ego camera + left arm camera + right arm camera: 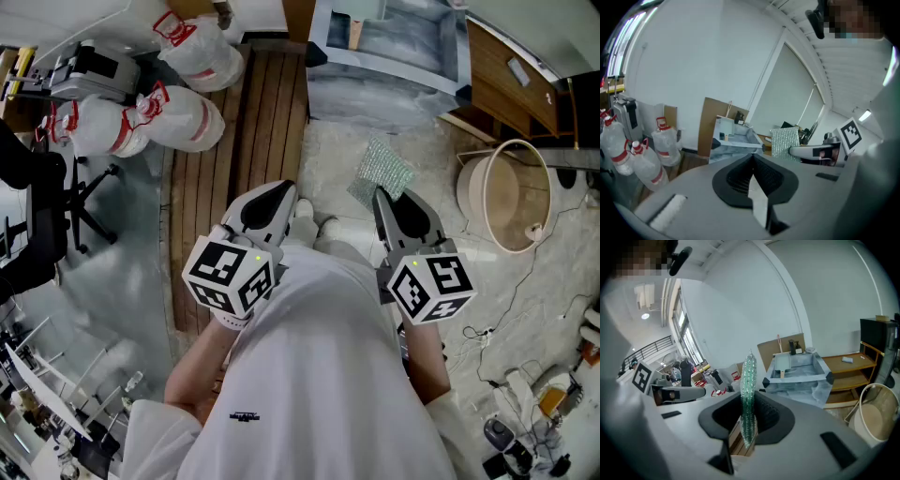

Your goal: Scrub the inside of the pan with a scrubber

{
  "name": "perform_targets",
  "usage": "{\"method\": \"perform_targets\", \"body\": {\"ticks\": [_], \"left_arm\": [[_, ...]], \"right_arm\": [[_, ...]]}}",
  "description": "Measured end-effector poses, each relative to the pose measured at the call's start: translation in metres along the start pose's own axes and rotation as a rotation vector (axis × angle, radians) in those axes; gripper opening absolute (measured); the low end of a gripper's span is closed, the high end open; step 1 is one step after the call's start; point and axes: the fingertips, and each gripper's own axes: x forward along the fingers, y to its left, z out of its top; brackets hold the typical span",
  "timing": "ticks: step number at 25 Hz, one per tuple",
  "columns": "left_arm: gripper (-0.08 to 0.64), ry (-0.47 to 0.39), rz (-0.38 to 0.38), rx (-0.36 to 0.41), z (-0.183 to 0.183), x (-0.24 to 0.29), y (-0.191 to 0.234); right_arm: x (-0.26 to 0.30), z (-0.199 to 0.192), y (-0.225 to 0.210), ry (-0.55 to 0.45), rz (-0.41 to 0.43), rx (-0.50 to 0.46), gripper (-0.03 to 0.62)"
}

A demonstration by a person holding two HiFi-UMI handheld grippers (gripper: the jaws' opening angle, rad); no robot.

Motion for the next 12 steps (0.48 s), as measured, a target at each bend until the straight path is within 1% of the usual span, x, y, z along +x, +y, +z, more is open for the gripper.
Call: {"method": "perform_targets", "body": {"ticks": [2,4,7,10,12], "left_arm": [[0.005,-0.006,-0.005,-0.033,-0.009,-0.005,-0.019],[0.005,0.003,-0.007,-0.042,-0.018,-0.007,-0.033],[0.005,0.02,-0.019,-0.012,-0.028,-0.003,-0.052],[0.005,0.025,-0.021,0.016,-0.035,-0.003,-0.067],[0.005,0.021,-0.013,0.026,-0.034,-0.002,-0.07]], "right_arm": [[-0.015,-0.005,-0.001,0.006,-0.001,-0.008,0.063],[-0.028,-0.008,-0.004,0.004,-0.003,-0.021,0.063],[-0.043,-0.011,-0.01,-0.013,-0.009,-0.026,0.063],[-0.057,-0.016,-0.018,-0.029,-0.004,0.009,0.063],[-0.059,-0.015,-0.022,-0.04,0.004,0.023,0.063]]}}
